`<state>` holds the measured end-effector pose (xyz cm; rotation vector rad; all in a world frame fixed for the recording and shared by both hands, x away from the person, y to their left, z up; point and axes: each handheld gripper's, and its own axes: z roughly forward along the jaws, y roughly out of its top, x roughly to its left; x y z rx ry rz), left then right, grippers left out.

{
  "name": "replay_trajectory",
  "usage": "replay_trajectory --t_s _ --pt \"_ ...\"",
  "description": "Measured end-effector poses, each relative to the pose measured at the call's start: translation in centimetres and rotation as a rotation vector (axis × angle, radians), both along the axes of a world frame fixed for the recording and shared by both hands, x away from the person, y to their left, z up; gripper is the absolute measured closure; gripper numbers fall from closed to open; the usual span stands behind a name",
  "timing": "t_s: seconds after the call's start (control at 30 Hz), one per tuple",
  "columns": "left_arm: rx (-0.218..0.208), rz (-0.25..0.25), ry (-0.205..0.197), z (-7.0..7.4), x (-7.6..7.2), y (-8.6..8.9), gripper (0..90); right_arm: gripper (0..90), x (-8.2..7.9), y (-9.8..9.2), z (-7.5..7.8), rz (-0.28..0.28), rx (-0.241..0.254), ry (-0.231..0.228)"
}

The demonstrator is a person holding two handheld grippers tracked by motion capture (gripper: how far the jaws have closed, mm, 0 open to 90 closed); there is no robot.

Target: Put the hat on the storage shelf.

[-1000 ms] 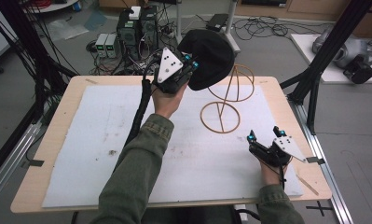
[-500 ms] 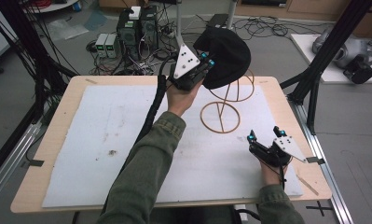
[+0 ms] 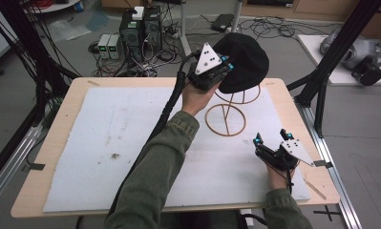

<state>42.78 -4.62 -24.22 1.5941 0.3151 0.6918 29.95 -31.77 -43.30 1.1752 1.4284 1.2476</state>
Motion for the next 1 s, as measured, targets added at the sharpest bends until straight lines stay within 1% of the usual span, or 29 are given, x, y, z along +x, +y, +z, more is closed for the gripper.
replay_trajectory --t_s 0.13,0.2,0.27,0.37,0.5,0.67,0.8,0.83,0.9,0.93,0.97,1.0 --pt "0.07 -0.018 0.021 0.0 0.3 -0.6 87.6 11.0 0.0 0.0 0.0 0.0 -0.001 0.0" --pt "0.089 -0.027 0.032 0.0 0.4 -0.8 87.6 11.0 0.0 0.0 0.0 0.0 0.0 -0.002" --pt "0.115 -0.023 0.045 0.0 0.5 -0.9 87.6 11.0 0.0 0.0 0.0 0.0 0.001 -0.001" --pt "0.13 -0.024 0.076 0.0 1.0 -0.9 87.3 11.0 0.0 0.0 0.0 0.0 -0.001 -0.001" --pt "0.151 -0.029 0.104 0.0 1.2 -1.0 87.1 11.0 0.0 0.0 0.0 0.002 -0.001 -0.003" --pt "0.188 -0.042 0.117 0.3 1.2 -1.4 86.8 11.0 0.0 0.1 0.0 0.003 0.0 -0.004" --pt "0.205 -0.053 0.141 0.1 1.3 -1.5 86.7 11.0 0.0 0.1 0.0 0.003 -0.003 -0.005" --pt "0.203 -0.055 0.146 0.1 1.4 -1.5 86.3 11.1 0.0 0.1 0.0 0.004 -0.004 -0.005" --pt "0.198 -0.059 0.179 0.0 1.6 -1.6 84.2 11.0 0.0 0.1 0.0 0.005 -0.003 -0.004" --pt "0.218 -0.05 0.199 0.0 1.8 -1.8 82.4 11.0 0.0 0.1 0.0 0.005 0.0 -0.005" --pt "0.23 -0.039 0.207 0.0 1.8 -1.9 79.8 11.0 0.0 0.1 0.0 0.004 -0.003 -0.004" --pt "0.232 -0.037 0.213 0.0 1.9 -2.0 78.0 11.0 0.0 0.1 0.0 0.004 -0.003 -0.005"
